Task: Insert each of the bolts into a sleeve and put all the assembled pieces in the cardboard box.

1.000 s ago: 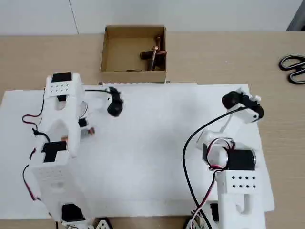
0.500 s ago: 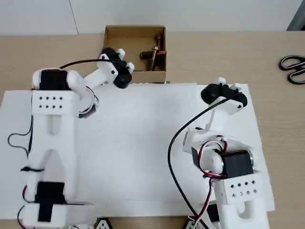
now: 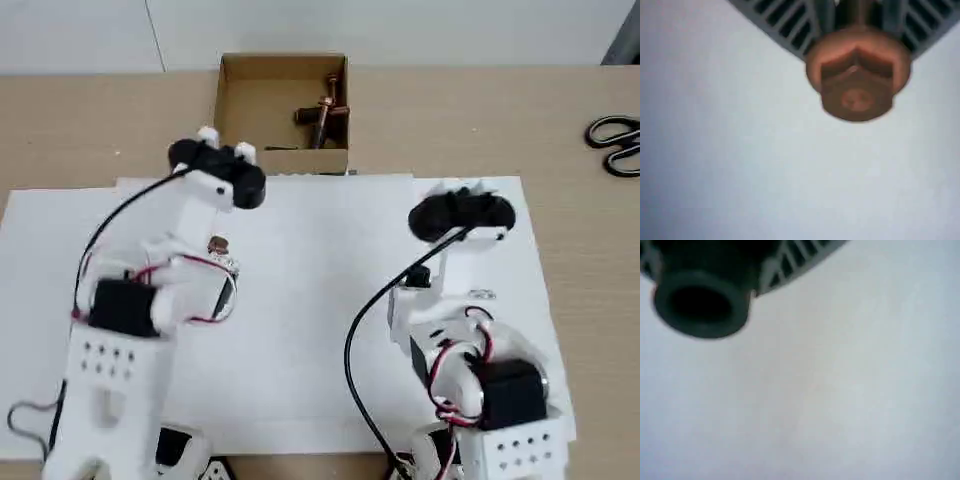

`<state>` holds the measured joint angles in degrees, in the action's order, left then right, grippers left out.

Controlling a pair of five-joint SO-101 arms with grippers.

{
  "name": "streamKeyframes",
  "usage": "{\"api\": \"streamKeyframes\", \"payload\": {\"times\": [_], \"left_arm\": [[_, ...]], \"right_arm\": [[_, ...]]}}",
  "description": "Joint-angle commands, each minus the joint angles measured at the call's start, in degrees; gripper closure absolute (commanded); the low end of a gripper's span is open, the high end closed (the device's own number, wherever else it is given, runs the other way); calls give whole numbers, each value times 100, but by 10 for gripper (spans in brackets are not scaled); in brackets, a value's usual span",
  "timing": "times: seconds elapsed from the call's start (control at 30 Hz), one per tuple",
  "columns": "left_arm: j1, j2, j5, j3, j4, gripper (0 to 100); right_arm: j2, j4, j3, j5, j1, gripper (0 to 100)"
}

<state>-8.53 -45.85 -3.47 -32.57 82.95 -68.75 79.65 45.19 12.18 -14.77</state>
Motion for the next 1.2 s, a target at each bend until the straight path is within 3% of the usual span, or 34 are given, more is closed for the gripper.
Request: {"api": "streamKeyframes", "payload": {"times": [0.0,0.13,0.47,0.63,0.8,0.97,1.17], "left_arm": [[-62,-1521,809,-1147,-1319,995],[-97,-3007,1609,-2431,-2171,995],[-105,-5855,2901,-4303,-2347,995],[-105,-5679,3974,-4479,-2611,995],[-158,-5679,5090,-4479,-2637,995],[-774,-5679,5116,-4558,-2637,995],[-1169,-5679,5116,-4857,-3095,995]], "right_arm": [[-769,-857,826,-431,92,996],[-1560,-1736,1837,-589,40,996],[-3073,-3143,4105,-888,-1464,996],[-3530,-3793,4853,-1002,-2448,996],[-3407,-4295,5125,-1055,-2976,996],[-3424,-4277,5125,-1073,-3327,996],[-3407,-4268,5125,-1626,-3442,996]]}}
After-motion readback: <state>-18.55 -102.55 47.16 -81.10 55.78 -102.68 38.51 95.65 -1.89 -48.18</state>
